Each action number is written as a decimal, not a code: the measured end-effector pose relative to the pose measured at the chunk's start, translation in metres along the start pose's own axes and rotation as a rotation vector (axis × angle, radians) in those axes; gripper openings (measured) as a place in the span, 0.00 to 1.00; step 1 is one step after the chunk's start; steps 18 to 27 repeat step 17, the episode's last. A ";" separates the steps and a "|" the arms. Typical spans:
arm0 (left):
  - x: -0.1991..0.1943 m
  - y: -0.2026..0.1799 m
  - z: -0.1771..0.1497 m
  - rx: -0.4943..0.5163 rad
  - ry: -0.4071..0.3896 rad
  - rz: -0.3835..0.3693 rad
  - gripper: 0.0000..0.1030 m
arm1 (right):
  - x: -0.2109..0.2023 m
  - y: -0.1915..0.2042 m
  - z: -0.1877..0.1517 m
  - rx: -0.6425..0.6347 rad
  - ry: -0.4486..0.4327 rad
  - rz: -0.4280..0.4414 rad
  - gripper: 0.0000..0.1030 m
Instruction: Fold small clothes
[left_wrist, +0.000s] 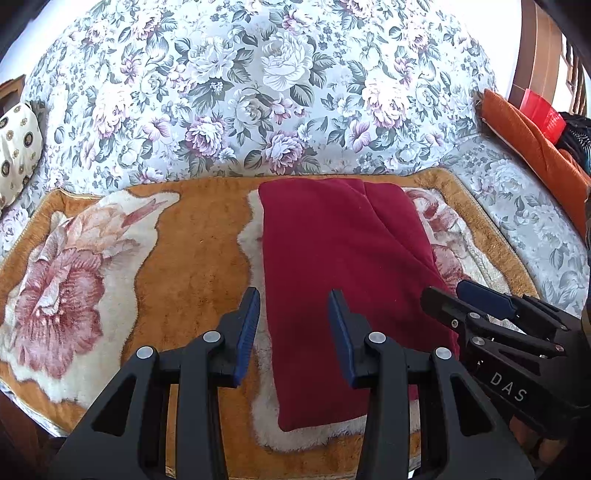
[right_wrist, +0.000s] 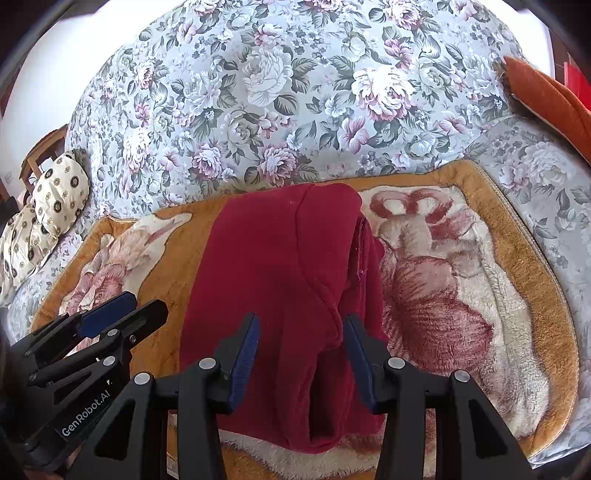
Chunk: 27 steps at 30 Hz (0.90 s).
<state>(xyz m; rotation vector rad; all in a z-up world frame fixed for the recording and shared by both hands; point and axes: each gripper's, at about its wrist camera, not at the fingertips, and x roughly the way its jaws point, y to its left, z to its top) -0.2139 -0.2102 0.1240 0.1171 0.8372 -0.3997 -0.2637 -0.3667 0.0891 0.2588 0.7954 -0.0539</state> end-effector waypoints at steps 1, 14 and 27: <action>-0.001 0.001 0.000 -0.002 -0.006 0.001 0.36 | 0.000 0.000 0.000 0.001 0.000 0.001 0.44; 0.001 0.027 0.004 -0.058 -0.014 0.049 0.36 | 0.003 -0.002 0.003 0.004 0.006 -0.001 0.44; 0.000 0.034 0.003 -0.069 0.000 0.054 0.36 | 0.003 -0.007 0.006 0.017 0.004 -0.004 0.44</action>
